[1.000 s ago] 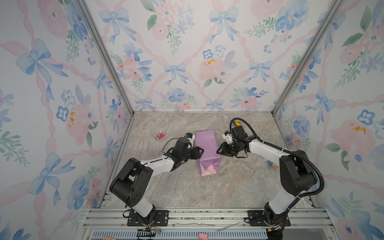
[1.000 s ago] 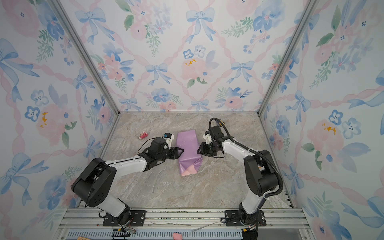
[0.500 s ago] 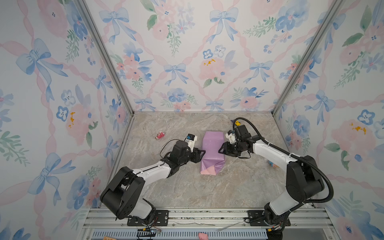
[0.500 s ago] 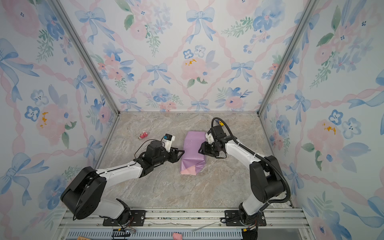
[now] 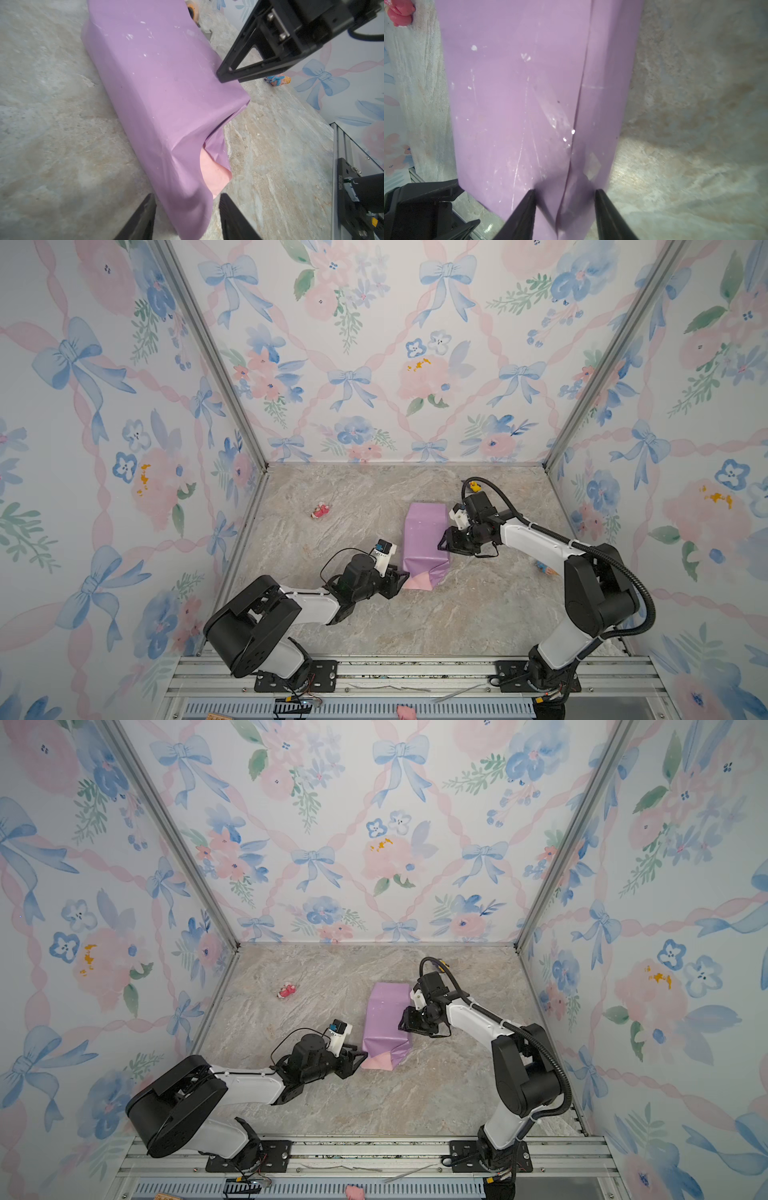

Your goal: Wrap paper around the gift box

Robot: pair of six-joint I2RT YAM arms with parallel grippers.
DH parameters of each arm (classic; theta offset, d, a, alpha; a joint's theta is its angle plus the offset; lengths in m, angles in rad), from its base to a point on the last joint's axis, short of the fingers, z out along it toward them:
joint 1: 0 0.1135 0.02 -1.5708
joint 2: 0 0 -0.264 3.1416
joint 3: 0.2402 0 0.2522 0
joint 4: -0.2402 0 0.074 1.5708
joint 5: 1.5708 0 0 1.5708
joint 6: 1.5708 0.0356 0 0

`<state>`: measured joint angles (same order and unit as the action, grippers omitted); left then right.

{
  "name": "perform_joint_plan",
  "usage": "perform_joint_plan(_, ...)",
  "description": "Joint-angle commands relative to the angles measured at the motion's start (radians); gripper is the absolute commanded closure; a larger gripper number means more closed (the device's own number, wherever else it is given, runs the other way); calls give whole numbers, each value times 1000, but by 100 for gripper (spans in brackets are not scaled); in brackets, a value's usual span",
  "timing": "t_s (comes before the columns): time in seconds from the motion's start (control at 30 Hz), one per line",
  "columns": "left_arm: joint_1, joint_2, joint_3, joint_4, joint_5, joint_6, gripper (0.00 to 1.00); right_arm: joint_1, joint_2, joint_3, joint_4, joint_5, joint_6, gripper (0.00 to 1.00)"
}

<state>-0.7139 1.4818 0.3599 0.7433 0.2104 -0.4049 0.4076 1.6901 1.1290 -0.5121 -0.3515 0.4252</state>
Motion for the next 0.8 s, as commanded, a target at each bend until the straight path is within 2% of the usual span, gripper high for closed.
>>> perform_joint_plan(0.0, -4, 45, 20, 96, -15, -20, 49, 7, 34, -38, -39, 71, -19, 52)
perform_joint_plan(0.77, -20, 213, 65, 114, -174, 29, 64, 19, 18, -57, -15, 70, -22, 53)
